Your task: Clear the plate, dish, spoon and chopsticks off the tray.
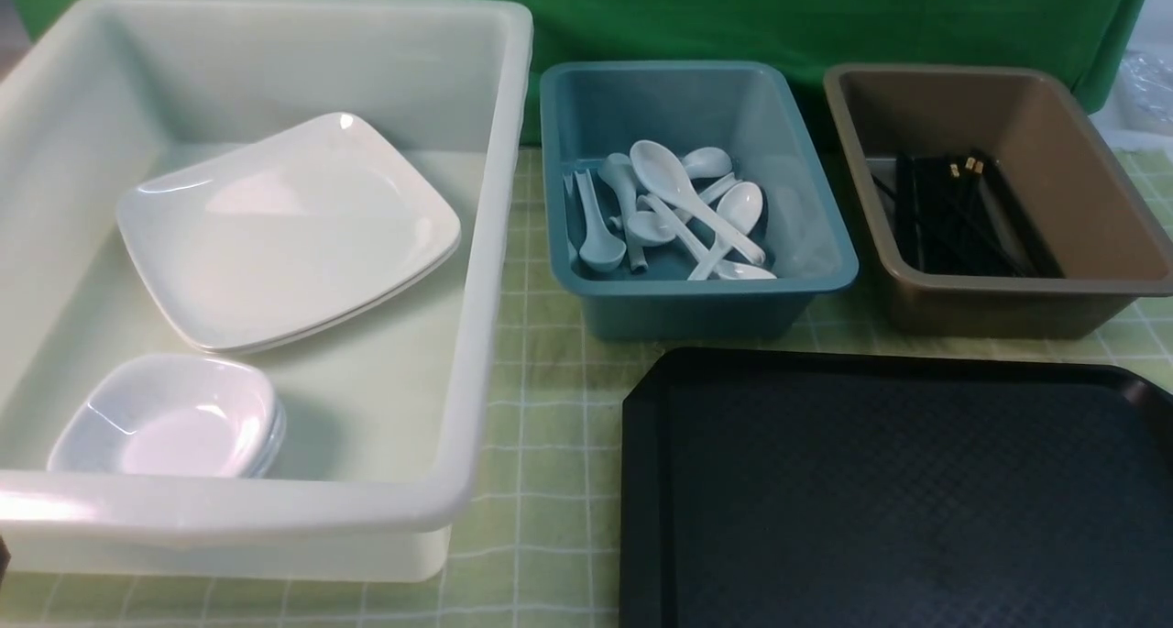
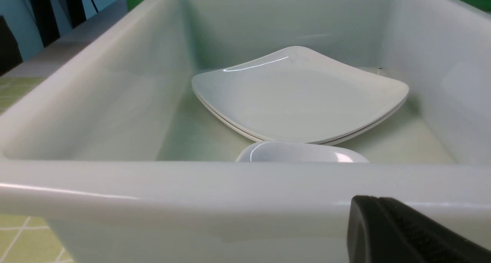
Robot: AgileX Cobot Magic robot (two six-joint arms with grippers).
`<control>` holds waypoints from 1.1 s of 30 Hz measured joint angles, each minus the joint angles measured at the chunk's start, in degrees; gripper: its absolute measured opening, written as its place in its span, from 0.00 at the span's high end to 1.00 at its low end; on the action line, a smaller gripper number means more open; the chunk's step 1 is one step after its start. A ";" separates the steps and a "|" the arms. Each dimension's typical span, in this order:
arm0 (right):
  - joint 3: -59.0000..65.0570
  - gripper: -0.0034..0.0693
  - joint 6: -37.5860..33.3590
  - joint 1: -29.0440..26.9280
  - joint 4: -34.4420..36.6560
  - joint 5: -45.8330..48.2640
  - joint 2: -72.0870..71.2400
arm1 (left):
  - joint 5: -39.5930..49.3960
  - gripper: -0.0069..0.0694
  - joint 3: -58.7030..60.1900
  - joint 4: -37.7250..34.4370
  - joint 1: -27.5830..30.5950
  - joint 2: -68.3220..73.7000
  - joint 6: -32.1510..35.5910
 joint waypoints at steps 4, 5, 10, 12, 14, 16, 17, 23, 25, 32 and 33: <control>0.00 0.63 0.28 0.00 0.06 0.00 0.00 | -0.11 0.91 0.00 0.24 0.00 0.00 0.00; 0.00 0.63 0.29 0.00 0.06 0.00 0.00 | -0.11 0.91 0.00 0.24 0.00 0.00 0.00; 0.00 0.63 0.66 0.00 0.13 0.00 0.00 | -0.11 0.91 0.00 0.42 0.00 0.00 0.13; 0.00 0.63 0.78 0.00 0.13 0.00 0.00 | -0.11 0.91 0.00 0.42 0.00 0.00 0.13; 0.00 0.63 0.84 0.00 0.13 0.00 0.00 | -0.11 0.91 0.00 0.42 0.00 0.00 0.18; 0.00 0.63 0.84 0.00 0.18 0.00 0.00 | -0.11 0.91 0.00 0.42 0.00 0.00 0.18; 0.00 0.63 0.84 0.00 0.18 0.00 0.00 | -0.11 0.91 0.00 0.42 0.00 0.00 0.18; 0.00 0.63 0.84 0.00 0.24 0.00 0.00 | -0.11 0.91 0.00 0.42 0.00 0.00 0.18; 0.00 0.63 0.84 0.00 0.24 0.00 0.00 | -0.11 0.91 0.00 0.42 0.00 0.00 0.18; 0.00 0.63 0.90 0.00 0.24 0.00 0.00 | -0.11 0.91 0.00 0.48 0.00 0.00 0.18; 0.00 0.63 0.90 0.00 0.24 0.00 0.00 | -0.11 0.91 0.00 0.48 0.00 0.00 0.18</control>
